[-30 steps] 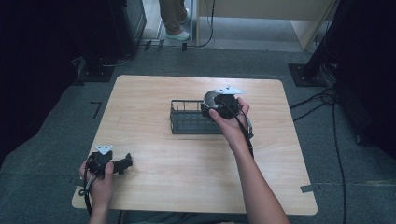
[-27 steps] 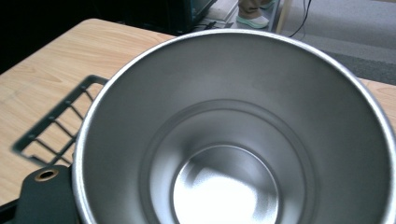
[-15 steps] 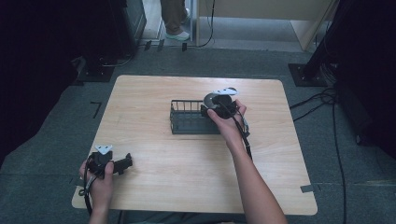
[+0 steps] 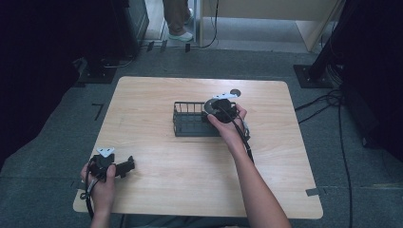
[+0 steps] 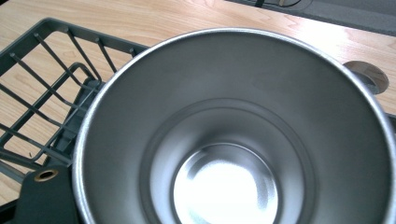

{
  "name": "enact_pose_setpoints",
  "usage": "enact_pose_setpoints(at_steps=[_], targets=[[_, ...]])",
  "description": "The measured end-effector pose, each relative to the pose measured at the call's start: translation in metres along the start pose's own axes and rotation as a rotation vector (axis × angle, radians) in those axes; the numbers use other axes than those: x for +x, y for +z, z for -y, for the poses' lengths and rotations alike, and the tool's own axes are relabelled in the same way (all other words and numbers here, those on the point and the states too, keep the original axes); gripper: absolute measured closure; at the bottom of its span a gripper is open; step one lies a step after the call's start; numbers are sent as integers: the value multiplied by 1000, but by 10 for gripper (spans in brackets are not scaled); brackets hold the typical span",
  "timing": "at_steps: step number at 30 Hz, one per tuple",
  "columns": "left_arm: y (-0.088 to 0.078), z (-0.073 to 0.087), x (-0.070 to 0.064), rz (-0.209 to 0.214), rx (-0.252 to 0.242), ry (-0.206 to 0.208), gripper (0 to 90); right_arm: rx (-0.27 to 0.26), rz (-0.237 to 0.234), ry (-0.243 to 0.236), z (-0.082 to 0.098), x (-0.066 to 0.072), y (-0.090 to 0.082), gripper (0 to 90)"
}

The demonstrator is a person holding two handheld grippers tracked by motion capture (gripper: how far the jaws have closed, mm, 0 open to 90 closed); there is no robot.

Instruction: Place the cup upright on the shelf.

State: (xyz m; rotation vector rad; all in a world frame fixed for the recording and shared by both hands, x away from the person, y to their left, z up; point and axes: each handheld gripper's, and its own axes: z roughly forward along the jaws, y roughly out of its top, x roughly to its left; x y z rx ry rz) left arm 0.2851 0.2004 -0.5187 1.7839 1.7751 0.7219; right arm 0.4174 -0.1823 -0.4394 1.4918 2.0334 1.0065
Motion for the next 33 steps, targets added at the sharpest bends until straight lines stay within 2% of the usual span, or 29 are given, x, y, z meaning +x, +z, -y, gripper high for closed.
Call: enact_pose_setpoints(at_steps=[5, 11, 16, 20, 25, 33], targets=[[0, 0, 0, 0, 0, 0, 0, 22, 9, -10, 0, 0, -1, 139], [0, 0, 0, 0, 0, 0, 0, 24, 6, -11, -1, -2, -4, 120], [0, 0, 0, 0, 0, 0, 0, 22, -13, -19, -1, -3, -9, 47], [0, 0, 0, 0, 0, 0, 0, -4, -23, -6, -4, -3, -18, 15], [0, 0, 0, 0, 0, 0, 0, -29, -24, -4, -6, -5, -28, 14], [0, 0, 0, 0, 0, 0, 0, -75, -30, 0, -2, -9, -52, 14]])
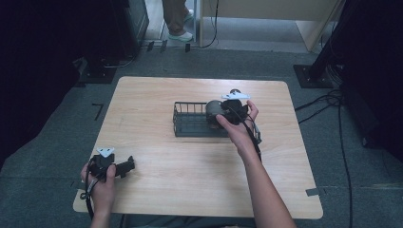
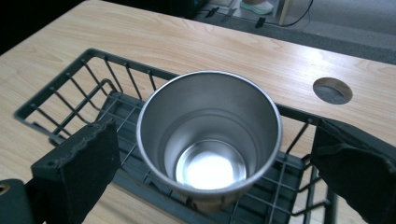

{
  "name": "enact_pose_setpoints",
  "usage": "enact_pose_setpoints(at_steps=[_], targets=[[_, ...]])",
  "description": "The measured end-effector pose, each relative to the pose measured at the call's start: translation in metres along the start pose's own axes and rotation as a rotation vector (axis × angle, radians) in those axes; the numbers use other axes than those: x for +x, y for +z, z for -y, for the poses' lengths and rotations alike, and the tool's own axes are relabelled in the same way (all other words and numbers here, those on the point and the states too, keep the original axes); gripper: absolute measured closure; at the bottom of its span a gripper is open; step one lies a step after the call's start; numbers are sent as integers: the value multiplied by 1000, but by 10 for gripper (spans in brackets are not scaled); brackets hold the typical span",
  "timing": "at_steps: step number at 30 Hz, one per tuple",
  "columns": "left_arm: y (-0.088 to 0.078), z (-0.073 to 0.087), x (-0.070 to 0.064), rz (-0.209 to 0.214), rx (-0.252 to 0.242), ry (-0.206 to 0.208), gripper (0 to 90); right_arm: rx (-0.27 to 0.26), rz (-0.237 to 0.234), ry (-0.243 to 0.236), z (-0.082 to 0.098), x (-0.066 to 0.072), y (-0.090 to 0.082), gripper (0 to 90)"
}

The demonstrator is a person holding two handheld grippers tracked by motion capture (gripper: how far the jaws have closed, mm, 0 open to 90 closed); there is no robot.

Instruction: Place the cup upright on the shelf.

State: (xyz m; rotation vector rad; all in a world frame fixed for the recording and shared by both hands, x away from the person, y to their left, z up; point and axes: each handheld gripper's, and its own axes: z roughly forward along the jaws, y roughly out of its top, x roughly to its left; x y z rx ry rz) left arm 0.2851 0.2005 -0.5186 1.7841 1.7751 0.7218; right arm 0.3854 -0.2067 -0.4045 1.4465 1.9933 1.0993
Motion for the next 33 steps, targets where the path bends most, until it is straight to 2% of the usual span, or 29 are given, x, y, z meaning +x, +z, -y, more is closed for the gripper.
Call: enact_pose_setpoints(at_steps=[1, 8, 17, 29, 33], targets=[[0, 0, 0, 0, 0, 0, 0, -10, 1, 2, 2, -2, -7, 14], [0, 0, 0, 0, 0, 0, 0, -24, 14, 9, 13, -9, -22, 14], [0, 0, 0, 0, -1, 0, 0, -32, 50, 41, 37, -30, -45, 14], [0, 0, 0, 0, 1, 2, 0, -26, 100, 78, 71, -55, -65, 14], [0, 0, 0, 0, 0, 1, 0, -26, 111, 92, 77, -60, -68, 14]])
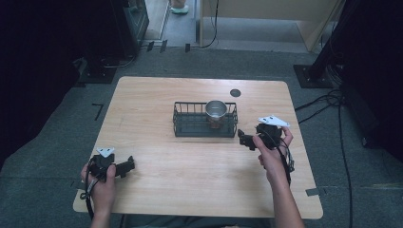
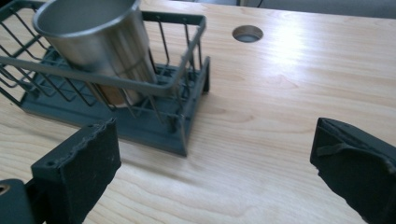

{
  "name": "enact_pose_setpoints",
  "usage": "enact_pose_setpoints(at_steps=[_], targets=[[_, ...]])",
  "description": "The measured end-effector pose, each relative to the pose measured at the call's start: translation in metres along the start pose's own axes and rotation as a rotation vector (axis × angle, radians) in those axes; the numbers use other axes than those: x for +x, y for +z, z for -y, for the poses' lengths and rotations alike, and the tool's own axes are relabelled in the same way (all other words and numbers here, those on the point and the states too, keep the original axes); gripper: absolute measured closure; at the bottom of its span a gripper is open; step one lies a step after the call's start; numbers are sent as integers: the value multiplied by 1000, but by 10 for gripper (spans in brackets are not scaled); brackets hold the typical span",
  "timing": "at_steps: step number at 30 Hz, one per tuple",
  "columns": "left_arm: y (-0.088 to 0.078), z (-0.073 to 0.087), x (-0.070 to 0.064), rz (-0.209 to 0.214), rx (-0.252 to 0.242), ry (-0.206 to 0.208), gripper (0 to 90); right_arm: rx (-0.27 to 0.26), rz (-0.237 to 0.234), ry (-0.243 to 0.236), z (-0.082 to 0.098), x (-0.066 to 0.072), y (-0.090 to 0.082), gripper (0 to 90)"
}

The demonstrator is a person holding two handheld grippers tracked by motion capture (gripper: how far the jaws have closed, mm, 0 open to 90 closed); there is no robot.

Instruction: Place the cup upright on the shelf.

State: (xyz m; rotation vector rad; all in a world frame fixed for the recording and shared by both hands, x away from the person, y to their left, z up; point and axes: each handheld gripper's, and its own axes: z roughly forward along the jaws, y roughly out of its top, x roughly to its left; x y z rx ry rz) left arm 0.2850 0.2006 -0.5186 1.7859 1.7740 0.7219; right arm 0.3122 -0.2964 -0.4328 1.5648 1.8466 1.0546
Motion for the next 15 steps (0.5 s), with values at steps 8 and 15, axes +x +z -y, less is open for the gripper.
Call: enact_pose_setpoints(at_steps=[8, 15], targets=[[0, 0, 0, 0, 0, 0, 0, 15, 30, 19, 21, -16, -7, 14], [0, 0, 0, 0, 0, 0, 0, 31, 61, 23, 39, -30, -12, 14]])
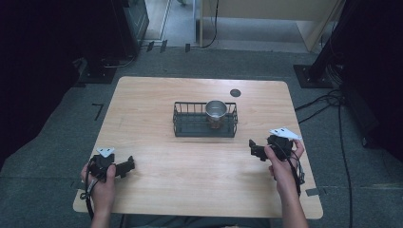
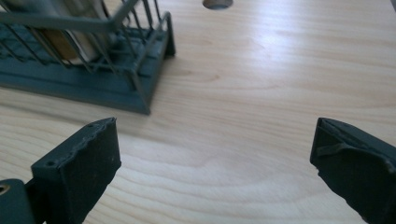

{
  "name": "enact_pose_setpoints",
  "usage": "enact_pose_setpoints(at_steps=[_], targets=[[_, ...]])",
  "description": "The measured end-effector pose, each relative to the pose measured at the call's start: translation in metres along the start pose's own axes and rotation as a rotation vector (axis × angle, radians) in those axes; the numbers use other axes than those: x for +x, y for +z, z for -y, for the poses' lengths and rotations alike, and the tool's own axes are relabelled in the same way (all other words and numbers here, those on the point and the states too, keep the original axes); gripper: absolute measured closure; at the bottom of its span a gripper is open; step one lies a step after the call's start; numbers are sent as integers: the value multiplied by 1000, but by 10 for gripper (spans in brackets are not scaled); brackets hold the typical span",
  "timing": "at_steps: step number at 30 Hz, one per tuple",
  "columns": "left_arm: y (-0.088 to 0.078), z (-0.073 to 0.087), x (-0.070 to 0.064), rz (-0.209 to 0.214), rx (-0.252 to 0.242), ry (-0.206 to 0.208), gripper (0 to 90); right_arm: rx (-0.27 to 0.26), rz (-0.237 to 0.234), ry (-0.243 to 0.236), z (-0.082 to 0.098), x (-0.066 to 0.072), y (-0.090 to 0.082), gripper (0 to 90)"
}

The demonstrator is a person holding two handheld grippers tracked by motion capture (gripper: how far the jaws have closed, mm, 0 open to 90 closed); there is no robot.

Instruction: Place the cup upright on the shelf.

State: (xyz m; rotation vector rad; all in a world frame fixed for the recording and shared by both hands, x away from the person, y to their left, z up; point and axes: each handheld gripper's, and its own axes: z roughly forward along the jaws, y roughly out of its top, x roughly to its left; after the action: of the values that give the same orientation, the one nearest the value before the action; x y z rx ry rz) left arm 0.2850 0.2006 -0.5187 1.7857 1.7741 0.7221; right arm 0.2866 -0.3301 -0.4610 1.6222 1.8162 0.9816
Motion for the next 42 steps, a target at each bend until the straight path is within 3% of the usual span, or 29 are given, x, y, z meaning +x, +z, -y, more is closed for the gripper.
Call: enact_pose_setpoints(at_steps=[21, 42], targets=[[0, 0, 0, 0, 0, 0, 0, 49, 105, 82, 51, -48, -20, 15], [0, 0, 0, 0, 0, 0, 0, 107, 185, 103, 96, -72, -39, 15]])
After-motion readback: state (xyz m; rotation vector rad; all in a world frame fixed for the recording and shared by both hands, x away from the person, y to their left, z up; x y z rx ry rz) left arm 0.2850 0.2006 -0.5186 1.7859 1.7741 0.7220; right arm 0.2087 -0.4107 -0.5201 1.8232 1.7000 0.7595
